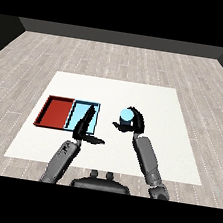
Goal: Pick the blue can and put it in the blue box
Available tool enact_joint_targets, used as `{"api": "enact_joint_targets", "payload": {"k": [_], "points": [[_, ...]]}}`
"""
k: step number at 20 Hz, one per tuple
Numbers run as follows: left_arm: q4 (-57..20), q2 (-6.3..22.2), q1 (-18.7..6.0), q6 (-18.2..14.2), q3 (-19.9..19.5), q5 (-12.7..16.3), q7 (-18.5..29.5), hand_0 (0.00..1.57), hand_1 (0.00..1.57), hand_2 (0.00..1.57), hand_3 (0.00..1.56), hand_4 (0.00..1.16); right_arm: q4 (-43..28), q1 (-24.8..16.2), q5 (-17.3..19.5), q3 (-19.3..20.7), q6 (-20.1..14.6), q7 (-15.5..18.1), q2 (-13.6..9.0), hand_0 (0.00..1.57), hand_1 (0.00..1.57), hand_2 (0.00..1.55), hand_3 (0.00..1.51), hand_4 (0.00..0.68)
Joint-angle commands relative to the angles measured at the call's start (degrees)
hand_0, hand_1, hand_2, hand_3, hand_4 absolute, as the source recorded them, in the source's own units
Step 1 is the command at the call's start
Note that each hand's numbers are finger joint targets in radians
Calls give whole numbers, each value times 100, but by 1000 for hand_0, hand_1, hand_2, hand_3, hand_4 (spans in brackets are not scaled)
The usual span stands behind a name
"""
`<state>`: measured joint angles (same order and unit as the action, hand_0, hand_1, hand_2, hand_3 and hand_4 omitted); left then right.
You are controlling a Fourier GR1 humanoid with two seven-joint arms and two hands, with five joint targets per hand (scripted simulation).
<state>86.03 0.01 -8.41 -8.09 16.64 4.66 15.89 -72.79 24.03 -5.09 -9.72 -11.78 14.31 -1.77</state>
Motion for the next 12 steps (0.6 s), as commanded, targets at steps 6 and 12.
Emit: {"api": "enact_joint_targets", "payload": {"k": [6,12], "points": [[-1124,-1,-654,-563,614,360,397,0,0,0,0,0,0,-84,-200,-658,-357,191,174,1450,1450,1464,1374,550],[-1655,-1,-1247,-838,645,678,300,0,0,0,0,0,-195,372,-256,-66,132,-351,47,1433,1433,1463,1370,559]]}}
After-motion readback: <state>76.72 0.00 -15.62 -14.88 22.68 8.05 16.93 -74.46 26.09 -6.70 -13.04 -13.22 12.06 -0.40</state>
